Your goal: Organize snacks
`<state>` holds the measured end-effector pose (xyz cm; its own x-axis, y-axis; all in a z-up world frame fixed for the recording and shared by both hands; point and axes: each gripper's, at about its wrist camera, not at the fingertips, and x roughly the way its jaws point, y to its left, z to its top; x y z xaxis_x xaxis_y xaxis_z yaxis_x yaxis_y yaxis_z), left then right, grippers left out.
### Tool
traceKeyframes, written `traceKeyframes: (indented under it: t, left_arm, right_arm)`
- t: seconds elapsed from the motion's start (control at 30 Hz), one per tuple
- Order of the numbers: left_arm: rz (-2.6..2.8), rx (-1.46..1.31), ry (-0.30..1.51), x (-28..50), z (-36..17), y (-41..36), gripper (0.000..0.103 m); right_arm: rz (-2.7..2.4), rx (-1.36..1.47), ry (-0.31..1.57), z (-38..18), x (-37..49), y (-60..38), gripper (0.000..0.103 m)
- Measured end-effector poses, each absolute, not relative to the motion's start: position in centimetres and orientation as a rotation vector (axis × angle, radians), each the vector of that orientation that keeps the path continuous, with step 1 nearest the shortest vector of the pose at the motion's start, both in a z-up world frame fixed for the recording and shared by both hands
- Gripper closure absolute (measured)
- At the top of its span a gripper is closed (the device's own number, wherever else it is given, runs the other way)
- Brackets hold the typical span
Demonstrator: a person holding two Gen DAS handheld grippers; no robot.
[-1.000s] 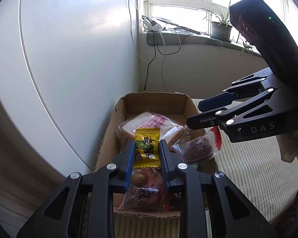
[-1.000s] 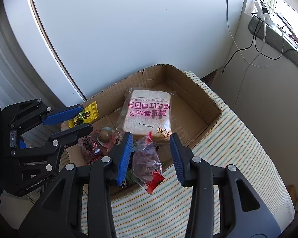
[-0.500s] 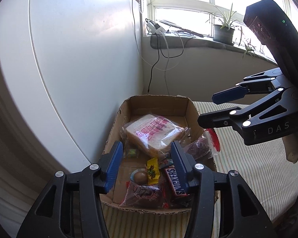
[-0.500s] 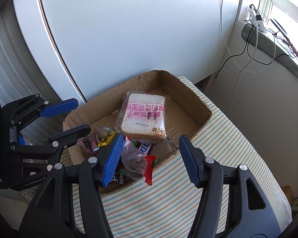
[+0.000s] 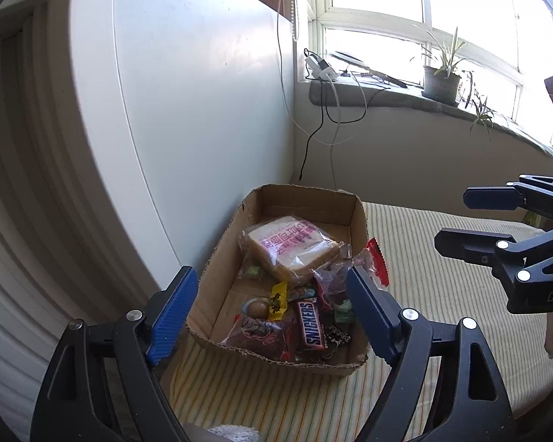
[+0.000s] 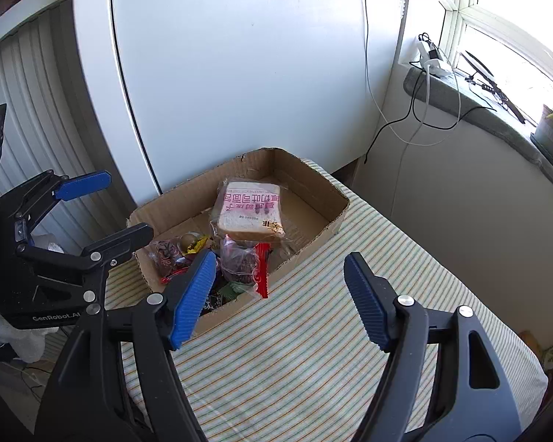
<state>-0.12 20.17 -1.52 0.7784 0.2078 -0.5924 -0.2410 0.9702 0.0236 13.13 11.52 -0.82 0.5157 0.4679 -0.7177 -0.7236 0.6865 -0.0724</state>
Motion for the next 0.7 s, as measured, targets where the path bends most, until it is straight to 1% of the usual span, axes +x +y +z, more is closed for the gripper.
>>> traceKeyframes:
  t: [0.17, 0.2, 0.23, 0.33, 0.5, 0.57, 0.7]
  left_arm:
    - [0.256, -0.087, 0.600, -2.2, -0.9, 18.7, 0.020]
    - [0.257, -0.087, 0.592, -2.6, -0.8, 18.3, 0.019]
    - [0.264, -0.078, 0.585, -3.0, -0.7, 17.9, 0.018]
    - [0.279, -0.042, 0.568, -3.8, -0.6, 16.6, 0.017]
    - [0.280, -0.084, 0.564, -4.2, 0.0, 16.0, 0.016]
    - [0.281, -0.090, 0.557, -4.2, 0.2, 15.8, 0.016]
    - [0.285, -0.099, 0.554, -4.4, 0.2, 15.4, 0.015]
  right_arm:
    - [0.678, -0.333, 0.672, -0.7, 10.2, 8.0, 0.027]
    - [0.661, -0.320, 0.658, -0.7, 9.6, 7.2, 0.026]
    - [0.649, -0.309, 0.648, -0.7, 9.1, 6.5, 0.024]
    - [0.616, -0.276, 0.626, -0.9, 7.8, 4.7, 0.023]
    - [0.585, -0.229, 0.647, -1.7, 6.7, 2.3, 0.022]
    - [0.572, -0.226, 0.651, -1.9, 6.4, 1.5, 0.018]
    - [0.551, -0.207, 0.637, -1.7, 5.9, 0.2, 0.017]
